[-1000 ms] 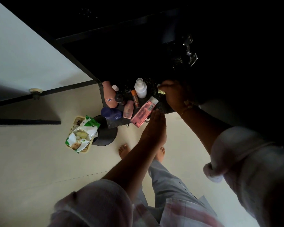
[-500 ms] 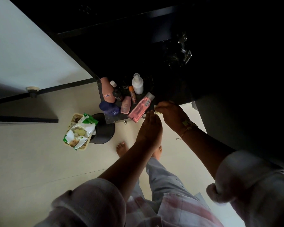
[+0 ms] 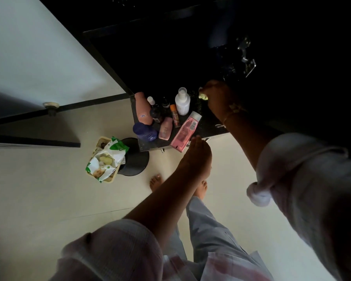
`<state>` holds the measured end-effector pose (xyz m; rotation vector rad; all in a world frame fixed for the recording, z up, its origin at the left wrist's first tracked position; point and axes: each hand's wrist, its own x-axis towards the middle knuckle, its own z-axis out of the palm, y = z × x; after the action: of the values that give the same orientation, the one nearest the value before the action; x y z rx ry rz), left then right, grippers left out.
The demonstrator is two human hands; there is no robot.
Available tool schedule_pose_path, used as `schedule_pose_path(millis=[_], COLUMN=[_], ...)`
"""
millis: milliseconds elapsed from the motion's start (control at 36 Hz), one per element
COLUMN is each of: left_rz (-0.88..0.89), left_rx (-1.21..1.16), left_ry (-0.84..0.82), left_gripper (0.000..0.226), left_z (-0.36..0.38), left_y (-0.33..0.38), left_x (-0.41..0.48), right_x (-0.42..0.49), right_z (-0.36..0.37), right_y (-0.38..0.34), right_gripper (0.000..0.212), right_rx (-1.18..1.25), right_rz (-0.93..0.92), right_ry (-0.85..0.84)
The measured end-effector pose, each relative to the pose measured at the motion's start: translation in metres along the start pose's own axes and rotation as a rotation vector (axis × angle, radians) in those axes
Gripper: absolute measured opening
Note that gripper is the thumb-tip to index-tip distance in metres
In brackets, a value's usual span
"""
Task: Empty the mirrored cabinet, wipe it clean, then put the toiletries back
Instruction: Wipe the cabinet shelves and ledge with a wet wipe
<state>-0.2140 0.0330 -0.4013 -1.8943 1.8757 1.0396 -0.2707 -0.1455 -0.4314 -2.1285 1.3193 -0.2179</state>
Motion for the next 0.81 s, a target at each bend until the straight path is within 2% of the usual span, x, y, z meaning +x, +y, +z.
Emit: schedule_pose_path(millis=[28,167,250,333,444,611,694,806], left_rz=[0.001,-0.003,-0.001,-0.006,-0.002,0.001,0.005,0.022], left_rx=[0.006,0.013,0.008,0.009,-0.008,-0.062,-0.08,-0.074], left_ry=[-0.009,-0.034,-0.039,-0.037,-0.032,-0.025,-0.012,-0.008], left_gripper=[0.082,0.086,0.083,0.082,0.082,0.081,0.081,0.083], left_z=[0.0,-0.001,-0.003,-0.005,-0.01,-0.014,-0.013,-0.012], left_y=[0.0,0.0,0.0,0.0,0.001,0.001,0.0,-0.001], left_x=[0.001,0.002,0.0,-0.003,-0.006,-0.011,-0.012,-0.013], right_x=[0.007,0.027,0.022,0.01,-0.016,-0.045,-0.056,-0.074], right_z=[0.0,0.002,0.003,0.006,0.012,0.019,0.022,0.024], right_y=[0.0,-0.008,-0.009,-0.009,-0.006,0.003,0.008,0.007], right_gripper=[0.023,0.023,0.023,0.022,0.019,0.018,0.007,0.012], right_rx=[-0.029,0.094,0.112,0.135,0.14,0.075,0.102,0.113], right_rz=[-0.039,0.095,0.092,0.13,0.093,0.141,0.154,0.15], right_ry=[0.002,0.042,0.007,-0.037,-0.057,-0.025,0.024,-0.025])
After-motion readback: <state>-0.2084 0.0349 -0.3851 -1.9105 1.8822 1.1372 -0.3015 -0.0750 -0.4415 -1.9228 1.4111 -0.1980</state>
